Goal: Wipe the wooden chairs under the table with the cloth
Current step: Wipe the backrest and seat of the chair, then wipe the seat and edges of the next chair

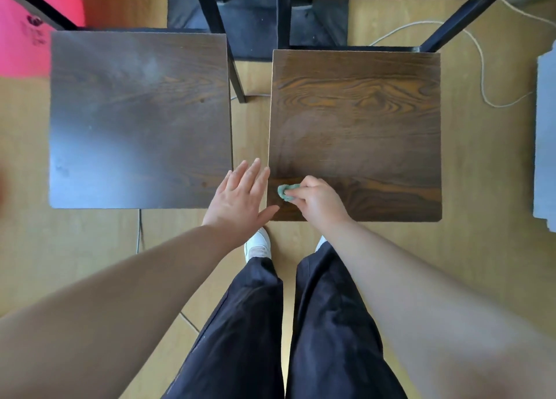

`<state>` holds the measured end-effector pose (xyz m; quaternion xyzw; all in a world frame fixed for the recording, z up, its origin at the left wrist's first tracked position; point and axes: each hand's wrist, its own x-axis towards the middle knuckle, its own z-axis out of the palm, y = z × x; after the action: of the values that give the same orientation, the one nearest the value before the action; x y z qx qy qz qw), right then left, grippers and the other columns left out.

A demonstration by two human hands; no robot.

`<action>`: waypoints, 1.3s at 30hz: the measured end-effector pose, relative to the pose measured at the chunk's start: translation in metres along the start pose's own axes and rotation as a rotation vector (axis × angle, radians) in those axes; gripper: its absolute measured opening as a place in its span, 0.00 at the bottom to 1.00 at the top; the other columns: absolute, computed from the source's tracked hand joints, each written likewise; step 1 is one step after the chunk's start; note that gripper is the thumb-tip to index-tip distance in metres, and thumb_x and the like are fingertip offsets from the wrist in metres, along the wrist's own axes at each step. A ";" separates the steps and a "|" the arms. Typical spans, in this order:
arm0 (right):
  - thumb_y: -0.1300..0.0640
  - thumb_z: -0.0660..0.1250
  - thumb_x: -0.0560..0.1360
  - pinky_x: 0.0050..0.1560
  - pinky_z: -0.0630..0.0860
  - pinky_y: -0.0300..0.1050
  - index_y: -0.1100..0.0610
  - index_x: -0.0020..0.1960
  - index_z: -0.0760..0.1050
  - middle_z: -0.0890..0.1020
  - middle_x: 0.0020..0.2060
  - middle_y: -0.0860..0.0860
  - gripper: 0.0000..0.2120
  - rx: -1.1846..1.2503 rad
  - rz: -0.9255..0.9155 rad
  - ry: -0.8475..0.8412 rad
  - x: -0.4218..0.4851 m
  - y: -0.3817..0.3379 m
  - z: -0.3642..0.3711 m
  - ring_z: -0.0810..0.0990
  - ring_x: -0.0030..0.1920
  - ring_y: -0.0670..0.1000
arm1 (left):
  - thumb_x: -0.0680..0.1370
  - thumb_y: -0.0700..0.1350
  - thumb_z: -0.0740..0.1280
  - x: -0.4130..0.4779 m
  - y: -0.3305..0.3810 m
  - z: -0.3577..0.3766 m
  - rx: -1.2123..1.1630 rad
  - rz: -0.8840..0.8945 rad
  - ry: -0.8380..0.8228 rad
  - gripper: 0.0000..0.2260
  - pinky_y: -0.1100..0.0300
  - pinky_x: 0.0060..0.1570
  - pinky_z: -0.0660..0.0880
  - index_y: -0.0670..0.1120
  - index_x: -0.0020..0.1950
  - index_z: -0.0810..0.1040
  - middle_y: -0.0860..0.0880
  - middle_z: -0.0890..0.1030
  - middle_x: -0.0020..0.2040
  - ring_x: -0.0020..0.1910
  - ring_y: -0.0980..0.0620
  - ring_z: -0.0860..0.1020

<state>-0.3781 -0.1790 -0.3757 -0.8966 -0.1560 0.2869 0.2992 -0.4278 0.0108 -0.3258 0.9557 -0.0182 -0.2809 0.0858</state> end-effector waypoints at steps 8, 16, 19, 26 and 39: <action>0.59 0.63 0.81 0.60 0.75 0.46 0.56 0.68 0.75 0.75 0.55 0.54 0.16 0.046 0.383 0.419 -0.034 0.080 -0.083 0.76 0.54 0.52 | 0.82 0.63 0.50 0.007 0.010 0.002 0.007 0.007 0.023 0.34 0.50 0.77 0.46 0.47 0.82 0.46 0.48 0.46 0.82 0.80 0.48 0.43; 0.64 0.60 0.80 0.54 0.70 0.40 0.49 0.68 0.75 0.73 0.58 0.55 0.19 0.006 0.523 0.393 -0.043 0.141 -0.105 0.76 0.55 0.56 | 0.82 0.63 0.51 0.015 0.014 0.025 -0.015 -0.021 0.038 0.33 0.47 0.78 0.50 0.48 0.81 0.47 0.49 0.48 0.82 0.80 0.48 0.44; 0.65 0.59 0.79 0.51 0.71 0.40 0.49 0.66 0.77 0.73 0.55 0.54 0.20 -0.016 0.481 0.394 -0.042 0.124 -0.085 0.76 0.52 0.54 | 0.81 0.64 0.49 0.012 0.003 0.037 0.001 -0.015 0.009 0.34 0.47 0.78 0.50 0.48 0.82 0.46 0.49 0.48 0.82 0.80 0.49 0.44; 0.66 0.59 0.79 0.40 0.66 0.25 0.53 0.68 0.76 0.73 0.54 0.52 0.20 0.026 0.420 0.335 -0.037 0.038 -0.011 0.73 0.44 0.47 | 0.82 0.63 0.51 -0.005 -0.043 0.032 -0.006 0.013 0.009 0.33 0.48 0.78 0.49 0.48 0.81 0.46 0.49 0.48 0.82 0.80 0.48 0.44; 0.67 0.60 0.78 0.45 0.74 0.43 0.55 0.64 0.79 0.74 0.51 0.53 0.18 0.041 0.380 0.222 -0.025 -0.094 0.097 0.76 0.47 0.53 | 0.82 0.61 0.55 -0.060 -0.171 0.004 -0.075 0.039 0.088 0.33 0.50 0.78 0.51 0.45 0.81 0.51 0.48 0.51 0.82 0.80 0.48 0.47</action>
<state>-0.4670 -0.0750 -0.3698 -0.9296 0.0554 0.2408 0.2735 -0.4832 0.1837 -0.3268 0.9627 -0.0225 -0.2375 0.1277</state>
